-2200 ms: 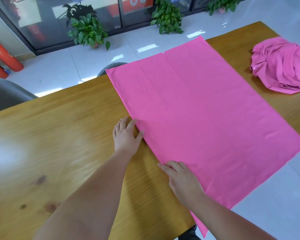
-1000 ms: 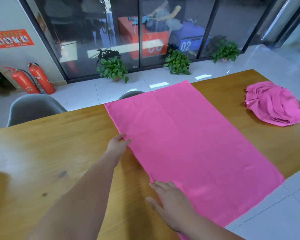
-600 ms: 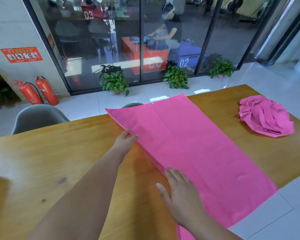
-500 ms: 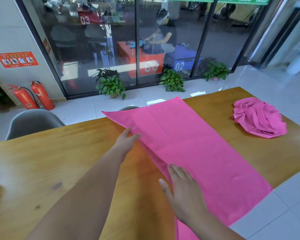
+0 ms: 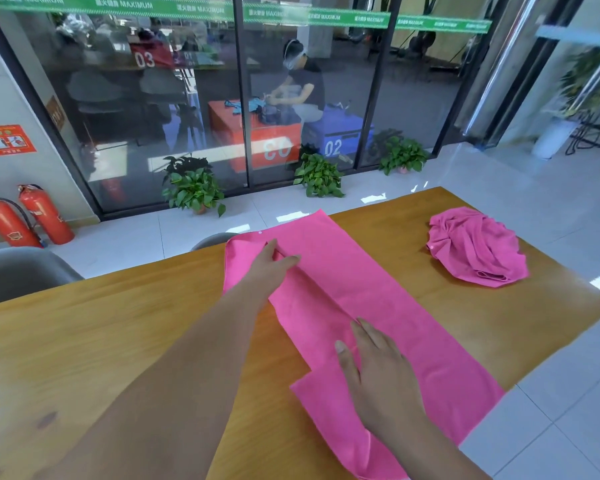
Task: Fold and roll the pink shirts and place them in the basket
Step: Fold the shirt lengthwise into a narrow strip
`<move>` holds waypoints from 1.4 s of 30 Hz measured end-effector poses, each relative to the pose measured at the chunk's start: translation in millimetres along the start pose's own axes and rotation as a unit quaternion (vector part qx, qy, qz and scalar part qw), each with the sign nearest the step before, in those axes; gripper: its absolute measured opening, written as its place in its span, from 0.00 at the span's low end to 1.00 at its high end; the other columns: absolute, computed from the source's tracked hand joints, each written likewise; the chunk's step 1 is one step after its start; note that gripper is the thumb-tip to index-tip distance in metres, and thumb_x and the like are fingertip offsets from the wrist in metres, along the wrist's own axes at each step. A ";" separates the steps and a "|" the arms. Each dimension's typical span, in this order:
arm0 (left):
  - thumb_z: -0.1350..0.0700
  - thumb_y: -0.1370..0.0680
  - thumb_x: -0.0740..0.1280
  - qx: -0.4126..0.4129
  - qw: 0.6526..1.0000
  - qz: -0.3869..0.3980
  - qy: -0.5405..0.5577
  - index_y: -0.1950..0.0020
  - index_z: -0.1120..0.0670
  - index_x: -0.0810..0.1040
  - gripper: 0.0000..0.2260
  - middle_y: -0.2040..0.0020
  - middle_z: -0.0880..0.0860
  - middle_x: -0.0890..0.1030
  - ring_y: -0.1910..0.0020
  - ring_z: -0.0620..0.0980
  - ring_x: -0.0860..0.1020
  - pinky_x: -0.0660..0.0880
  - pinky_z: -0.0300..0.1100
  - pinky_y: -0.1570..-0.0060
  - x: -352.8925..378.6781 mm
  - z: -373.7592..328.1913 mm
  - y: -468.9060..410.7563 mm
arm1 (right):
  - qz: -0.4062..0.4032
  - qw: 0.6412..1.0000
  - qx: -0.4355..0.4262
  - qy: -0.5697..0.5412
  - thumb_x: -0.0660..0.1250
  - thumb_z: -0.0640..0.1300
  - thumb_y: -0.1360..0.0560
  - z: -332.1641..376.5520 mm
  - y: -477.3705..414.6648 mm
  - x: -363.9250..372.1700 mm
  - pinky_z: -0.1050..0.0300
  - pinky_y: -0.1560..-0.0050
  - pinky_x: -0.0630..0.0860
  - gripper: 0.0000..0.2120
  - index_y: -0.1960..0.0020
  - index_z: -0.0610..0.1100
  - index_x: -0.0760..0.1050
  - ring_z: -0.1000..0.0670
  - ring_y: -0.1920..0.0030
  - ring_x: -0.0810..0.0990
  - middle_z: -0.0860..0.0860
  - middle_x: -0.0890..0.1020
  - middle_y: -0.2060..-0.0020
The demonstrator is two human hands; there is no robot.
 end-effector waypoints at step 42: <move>0.41 0.18 0.67 -0.027 0.924 -0.032 -0.381 0.20 0.49 0.70 0.28 0.28 0.49 0.76 0.27 0.55 0.71 0.70 0.53 0.26 266.4 136.5 -11.3 | 0.167 0.960 0.058 -0.219 0.55 0.61 0.14 -351.8 -149.3 67.7 0.49 0.19 0.62 0.27 0.17 0.56 0.62 0.53 0.19 0.61 0.55 0.64 0.19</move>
Point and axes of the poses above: each hand's wrist, its own y-axis away from the middle knuckle, its own x-axis out of the palm, z = x × y, the point moved 6 cm from there along -y, towards the middle knuckle
